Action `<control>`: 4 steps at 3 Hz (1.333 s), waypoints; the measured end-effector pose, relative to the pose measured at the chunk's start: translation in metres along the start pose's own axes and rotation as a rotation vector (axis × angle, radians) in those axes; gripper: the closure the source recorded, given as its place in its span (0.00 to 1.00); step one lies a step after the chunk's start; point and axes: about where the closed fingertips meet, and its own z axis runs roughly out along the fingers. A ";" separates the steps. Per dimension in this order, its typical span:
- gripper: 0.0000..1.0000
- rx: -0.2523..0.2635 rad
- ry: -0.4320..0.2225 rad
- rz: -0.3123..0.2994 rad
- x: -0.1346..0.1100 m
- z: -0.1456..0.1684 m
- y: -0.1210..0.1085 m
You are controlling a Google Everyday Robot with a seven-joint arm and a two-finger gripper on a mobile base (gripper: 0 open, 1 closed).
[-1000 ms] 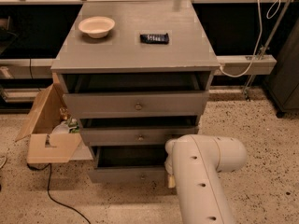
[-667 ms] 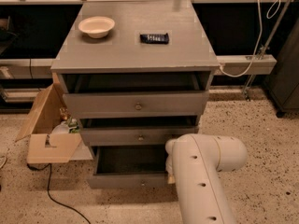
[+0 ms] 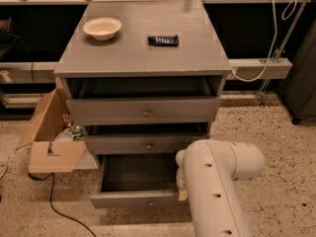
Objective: Open bottom drawer
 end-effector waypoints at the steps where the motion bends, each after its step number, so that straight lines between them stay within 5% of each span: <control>1: 0.67 0.000 0.000 0.000 0.000 0.000 0.000; 3: 0.13 0.001 -0.002 -0.002 0.000 0.000 0.002; 4: 0.00 0.009 -0.028 -0.028 -0.002 0.001 0.027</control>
Offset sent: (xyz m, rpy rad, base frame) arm 0.0000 0.0000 0.0000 0.0000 0.0000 0.0000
